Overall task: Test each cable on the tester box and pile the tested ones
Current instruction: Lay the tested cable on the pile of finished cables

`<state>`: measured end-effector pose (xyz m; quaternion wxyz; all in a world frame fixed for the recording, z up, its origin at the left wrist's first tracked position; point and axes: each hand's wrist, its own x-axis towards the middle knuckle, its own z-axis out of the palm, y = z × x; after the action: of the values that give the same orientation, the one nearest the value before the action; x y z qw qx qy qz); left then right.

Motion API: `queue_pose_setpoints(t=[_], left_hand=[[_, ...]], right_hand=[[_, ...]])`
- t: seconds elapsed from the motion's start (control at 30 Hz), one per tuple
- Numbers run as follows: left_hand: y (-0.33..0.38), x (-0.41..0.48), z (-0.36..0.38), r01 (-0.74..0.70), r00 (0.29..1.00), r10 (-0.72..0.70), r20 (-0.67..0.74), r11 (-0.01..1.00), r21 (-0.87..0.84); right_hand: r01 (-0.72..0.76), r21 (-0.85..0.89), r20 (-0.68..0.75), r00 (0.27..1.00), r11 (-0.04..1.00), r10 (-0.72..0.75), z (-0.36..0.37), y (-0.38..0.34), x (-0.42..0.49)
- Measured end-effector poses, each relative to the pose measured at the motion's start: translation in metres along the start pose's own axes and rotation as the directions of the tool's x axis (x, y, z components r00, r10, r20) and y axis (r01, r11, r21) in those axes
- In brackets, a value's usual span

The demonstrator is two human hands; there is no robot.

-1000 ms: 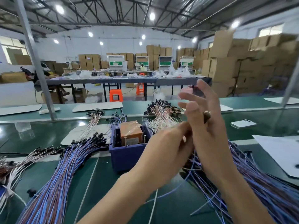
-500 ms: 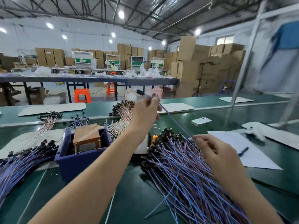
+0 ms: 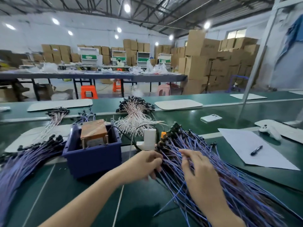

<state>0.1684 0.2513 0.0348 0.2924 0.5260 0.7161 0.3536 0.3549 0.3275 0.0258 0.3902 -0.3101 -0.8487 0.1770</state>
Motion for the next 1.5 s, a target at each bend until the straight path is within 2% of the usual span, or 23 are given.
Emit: queue_pose_setpoints(t=[0.17, 0.27, 0.4, 0.47, 0.57, 0.67, 0.73, 0.77, 0.8, 0.87, 0.93, 1.13, 1.23, 1.37, 1.5], left_hand=[[-0.061, -0.074, -0.035, 0.116, 0.991, -0.126, 0.045, 0.977, 0.179], [-0.089, -0.115, -0.073, 0.198, 0.979, -0.206, 0.001, 0.943, 0.268], [-0.127, -0.153, -0.125, 0.298, 0.952, -0.243, -0.188, 0.876, 0.379], [-0.147, -0.163, -0.148, 0.372, 0.906, -0.258, -0.335, 0.863, 0.342], [-0.177, -0.168, -0.180, 0.510, 0.764, -0.288, -0.578, 0.818, 0.267], [-0.202, -0.167, -0.209, 0.692, 0.519, -0.264, -0.813, 0.689, 0.217], [-0.216, -0.168, -0.225, 0.755, 0.372, -0.275, -0.887, 0.645, 0.117], [-0.221, -0.168, -0.231, 0.767, 0.333, -0.318, -0.888, 0.639, 0.059], [-0.226, -0.169, -0.234, 0.776, 0.321, -0.374, -0.870, 0.631, 0.015], [-0.233, -0.169, -0.237, 0.786, 0.353, -0.452, -0.819, 0.618, -0.003], [-0.235, -0.168, -0.237, 0.783, 0.355, -0.469, -0.809, 0.622, -0.017], [-0.236, -0.166, -0.234, 0.745, 0.302, -0.528, -0.794, 0.651, -0.149], [-0.234, -0.165, -0.233, 0.686, 0.287, -0.550, -0.785, 0.689, -0.232], [-0.230, -0.159, -0.229, 0.614, 0.342, -0.497, -0.797, 0.761, -0.211], [-0.229, -0.155, -0.227, 0.627, 0.384, -0.463, -0.799, 0.766, -0.142]], right_hand=[[0.193, 0.175, 0.189, 0.956, 0.966, -0.225, 0.087, -0.054, -0.013], [0.246, 0.228, 0.285, 0.908, 0.942, -0.306, 0.133, -0.085, -0.017], [0.296, 0.167, 0.357, 0.871, 0.941, -0.337, 0.180, -0.113, -0.012], [0.299, 0.144, 0.409, 0.850, 0.943, -0.332, 0.196, -0.115, -0.008], [0.216, 0.164, 0.515, 0.813, 0.962, -0.271, 0.211, -0.108, -0.006], [0.092, 0.250, 0.561, 0.797, 0.964, -0.222, 0.214, -0.099, -0.005], [0.026, 0.299, 0.561, 0.804, 0.954, -0.198, 0.213, -0.097, -0.004], [0.000, 0.316, 0.569, 0.801, 0.949, -0.189, 0.211, -0.097, -0.004], [-0.019, 0.327, 0.577, 0.796, 0.945, -0.184, 0.211, -0.097, -0.003], [-0.038, 0.331, 0.590, 0.788, 0.943, -0.176, 0.210, -0.097, -0.003], [-0.055, 0.337, 0.600, 0.782, 0.940, -0.169, 0.210, -0.097, -0.003], [-0.087, 0.374, 0.602, 0.780, 0.923, -0.171, 0.210, -0.095, -0.003], [-0.101, 0.391, 0.599, 0.783, 0.915, -0.169, 0.210, -0.094, -0.003], [-0.116, 0.404, 0.598, 0.784, 0.908, -0.166, 0.210, -0.094, -0.004], [-0.125, 0.414, 0.593, 0.789, 0.901, -0.163, 0.210, -0.093, -0.003]])
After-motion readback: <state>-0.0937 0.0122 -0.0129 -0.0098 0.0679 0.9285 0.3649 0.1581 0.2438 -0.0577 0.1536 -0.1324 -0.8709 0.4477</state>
